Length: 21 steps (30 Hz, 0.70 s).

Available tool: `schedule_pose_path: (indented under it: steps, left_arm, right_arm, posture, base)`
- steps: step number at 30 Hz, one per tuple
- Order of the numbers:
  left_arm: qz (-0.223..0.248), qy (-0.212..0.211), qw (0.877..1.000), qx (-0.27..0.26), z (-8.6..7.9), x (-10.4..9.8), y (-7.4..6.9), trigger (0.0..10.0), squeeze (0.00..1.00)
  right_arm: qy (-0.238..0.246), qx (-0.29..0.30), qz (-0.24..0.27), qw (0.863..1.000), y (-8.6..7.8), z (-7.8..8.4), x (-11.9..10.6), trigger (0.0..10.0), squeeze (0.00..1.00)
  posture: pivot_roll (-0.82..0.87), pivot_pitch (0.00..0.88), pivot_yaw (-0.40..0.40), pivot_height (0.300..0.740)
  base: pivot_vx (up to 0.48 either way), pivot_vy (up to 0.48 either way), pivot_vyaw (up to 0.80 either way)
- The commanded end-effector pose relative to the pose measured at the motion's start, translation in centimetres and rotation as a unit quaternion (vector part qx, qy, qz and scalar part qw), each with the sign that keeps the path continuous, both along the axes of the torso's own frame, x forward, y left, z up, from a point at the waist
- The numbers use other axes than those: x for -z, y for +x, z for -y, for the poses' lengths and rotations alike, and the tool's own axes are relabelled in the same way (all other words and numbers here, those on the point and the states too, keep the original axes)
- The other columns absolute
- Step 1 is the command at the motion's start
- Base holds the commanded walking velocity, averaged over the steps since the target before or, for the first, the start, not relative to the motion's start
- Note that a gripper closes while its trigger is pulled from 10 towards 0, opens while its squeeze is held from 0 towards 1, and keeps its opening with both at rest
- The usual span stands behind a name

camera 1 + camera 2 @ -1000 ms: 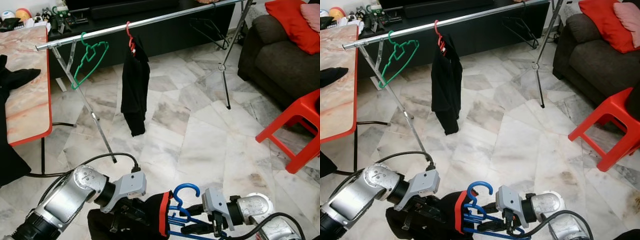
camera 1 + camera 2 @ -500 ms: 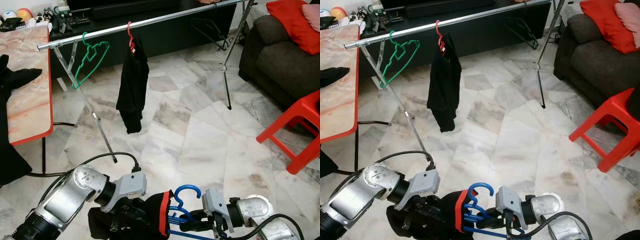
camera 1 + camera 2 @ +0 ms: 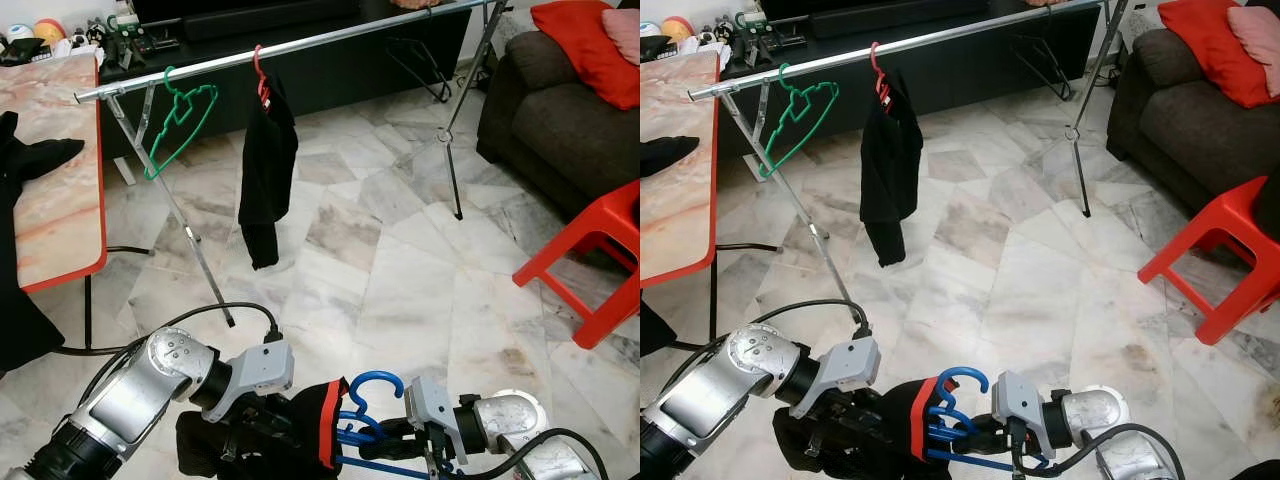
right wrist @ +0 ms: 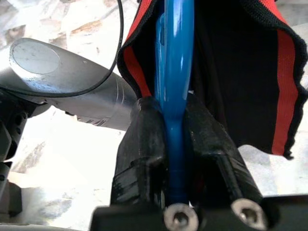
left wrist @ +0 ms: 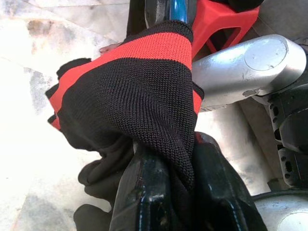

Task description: Hang hanger

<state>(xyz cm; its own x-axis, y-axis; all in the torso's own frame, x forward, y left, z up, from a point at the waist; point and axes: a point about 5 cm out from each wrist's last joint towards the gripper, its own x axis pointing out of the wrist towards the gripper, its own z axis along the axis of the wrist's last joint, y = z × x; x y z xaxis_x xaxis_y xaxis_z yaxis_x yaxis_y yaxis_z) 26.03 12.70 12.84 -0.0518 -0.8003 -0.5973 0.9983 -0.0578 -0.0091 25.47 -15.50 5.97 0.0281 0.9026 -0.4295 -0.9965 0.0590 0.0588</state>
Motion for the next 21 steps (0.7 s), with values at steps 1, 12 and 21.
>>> schedule_pose_path:
  steps: [1, 12, 21]
  left_arm:
    - [0.033, -0.014, 0.999, 0.018, 0.7, -1.0, 0.2, 10.0, 0.00]
    - [0.042, -0.066, 0.997, -0.001, 0.8, -2.5, 1.0, 10.0, 1.00]
    - [0.020, -0.118, 0.993, -0.021, 1.1, -2.5, 1.3, 10.0, 1.00]
  right_arm:
    - [-0.009, 0.007, 0.007, 1.000, 0.0, 0.1, 0.4, 0.0, 0.00]
    - [0.011, 0.108, 0.052, 0.993, 1.6, 1.1, -0.3, 0.0, 0.00]
    - [0.038, 0.155, 0.054, 0.986, 1.3, 1.6, -0.3, 0.0, 0.00]
  posture:
    - [-0.01, 0.153, 0.034, 0.740]
    - [-0.01, 0.157, 0.030, 0.740]
    - [-0.02, 0.157, 0.031, 0.740]
  base:
    - [0.000, 0.000, 0.00]
    - [0.000, 0.000, 0.00]
    - [0.000, 0.000, 0.00]
